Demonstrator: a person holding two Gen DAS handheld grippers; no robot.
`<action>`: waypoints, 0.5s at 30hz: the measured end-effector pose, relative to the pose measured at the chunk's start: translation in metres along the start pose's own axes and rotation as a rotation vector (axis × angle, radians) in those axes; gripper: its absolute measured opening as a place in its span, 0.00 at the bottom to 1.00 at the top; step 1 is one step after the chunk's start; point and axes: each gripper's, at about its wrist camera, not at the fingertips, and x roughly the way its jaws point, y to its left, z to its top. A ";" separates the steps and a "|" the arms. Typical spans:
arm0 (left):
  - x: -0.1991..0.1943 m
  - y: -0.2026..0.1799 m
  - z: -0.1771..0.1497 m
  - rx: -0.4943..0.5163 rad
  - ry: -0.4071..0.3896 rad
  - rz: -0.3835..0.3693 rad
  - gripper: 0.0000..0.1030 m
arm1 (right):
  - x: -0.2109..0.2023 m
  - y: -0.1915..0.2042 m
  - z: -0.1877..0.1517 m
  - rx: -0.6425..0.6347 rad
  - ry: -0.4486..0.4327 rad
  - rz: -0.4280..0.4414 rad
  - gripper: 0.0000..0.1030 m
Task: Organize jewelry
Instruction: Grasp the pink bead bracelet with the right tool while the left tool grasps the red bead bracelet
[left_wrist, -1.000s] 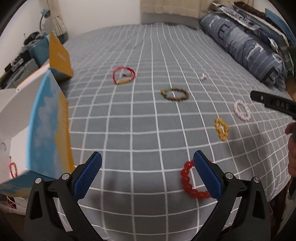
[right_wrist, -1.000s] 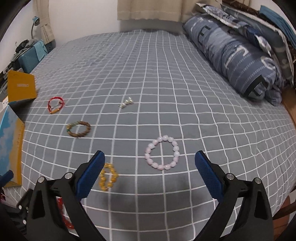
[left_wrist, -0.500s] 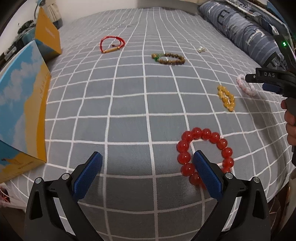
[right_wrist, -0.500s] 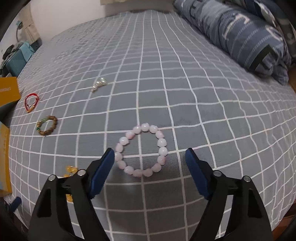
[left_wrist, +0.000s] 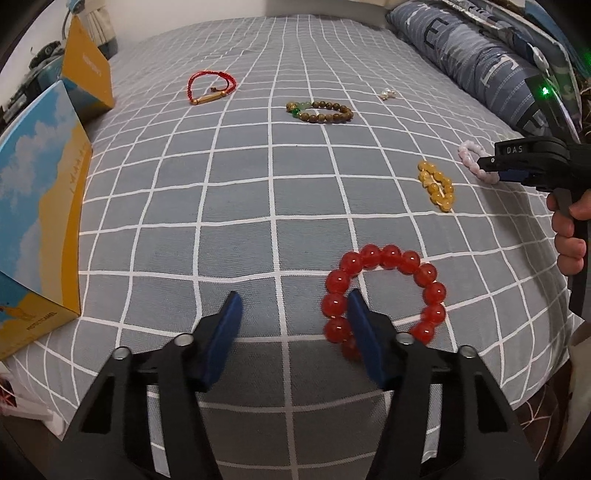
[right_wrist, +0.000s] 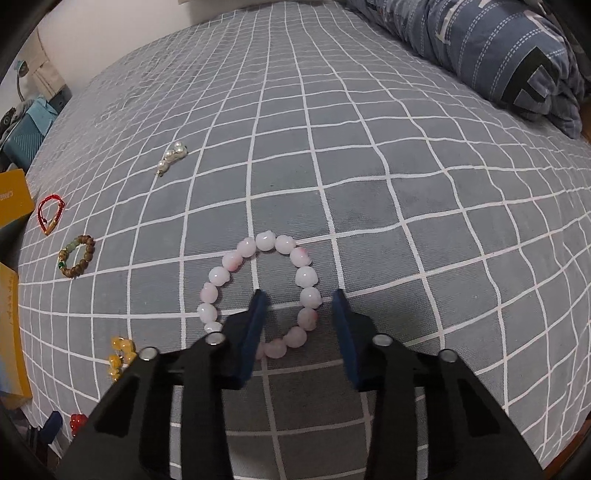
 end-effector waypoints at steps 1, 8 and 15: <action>-0.001 0.000 0.000 -0.002 0.002 -0.005 0.44 | 0.000 -0.001 0.000 0.001 0.001 0.002 0.24; -0.005 0.003 0.002 -0.023 0.011 -0.037 0.13 | -0.002 -0.004 -0.002 0.022 0.014 0.008 0.11; -0.010 0.003 0.001 -0.015 0.004 -0.039 0.13 | -0.007 -0.004 -0.002 0.024 0.008 0.009 0.11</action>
